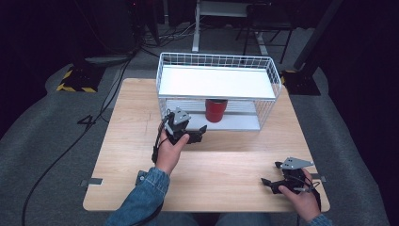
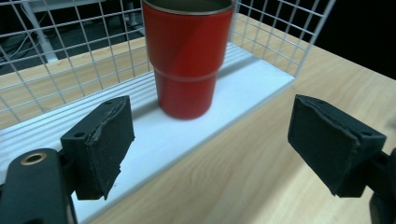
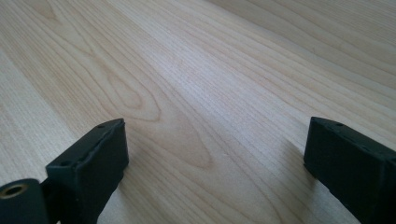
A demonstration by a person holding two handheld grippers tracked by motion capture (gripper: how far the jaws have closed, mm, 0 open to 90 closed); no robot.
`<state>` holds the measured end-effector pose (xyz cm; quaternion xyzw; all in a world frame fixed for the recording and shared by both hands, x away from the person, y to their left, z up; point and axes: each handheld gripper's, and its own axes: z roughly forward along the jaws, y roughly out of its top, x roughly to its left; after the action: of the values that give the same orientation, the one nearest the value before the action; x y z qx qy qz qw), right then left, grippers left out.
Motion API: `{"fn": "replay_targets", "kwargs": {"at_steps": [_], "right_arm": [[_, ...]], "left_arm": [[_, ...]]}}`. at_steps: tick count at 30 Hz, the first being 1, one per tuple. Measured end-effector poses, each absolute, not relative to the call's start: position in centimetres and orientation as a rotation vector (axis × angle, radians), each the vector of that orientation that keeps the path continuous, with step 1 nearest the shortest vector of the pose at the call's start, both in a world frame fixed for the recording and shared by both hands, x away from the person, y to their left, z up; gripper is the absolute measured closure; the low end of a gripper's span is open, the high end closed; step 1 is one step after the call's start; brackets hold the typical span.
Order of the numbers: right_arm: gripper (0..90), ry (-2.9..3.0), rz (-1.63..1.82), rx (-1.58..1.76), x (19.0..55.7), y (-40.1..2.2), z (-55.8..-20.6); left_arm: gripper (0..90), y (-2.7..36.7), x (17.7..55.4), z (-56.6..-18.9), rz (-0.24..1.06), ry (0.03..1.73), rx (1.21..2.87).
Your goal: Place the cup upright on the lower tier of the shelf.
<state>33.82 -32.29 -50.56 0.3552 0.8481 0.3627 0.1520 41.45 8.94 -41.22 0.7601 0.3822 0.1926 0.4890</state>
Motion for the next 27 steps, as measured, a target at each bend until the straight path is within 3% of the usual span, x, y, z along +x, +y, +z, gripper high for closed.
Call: {"fn": "replay_targets", "kwargs": {"at_steps": [27], "right_arm": [[6.3,2.434,1.041,1.019,33.8,-32.3,-50.6]], "left_arm": [[15.3,15.9,33.4,-40.9,0.499,0.887,1.977]]}}
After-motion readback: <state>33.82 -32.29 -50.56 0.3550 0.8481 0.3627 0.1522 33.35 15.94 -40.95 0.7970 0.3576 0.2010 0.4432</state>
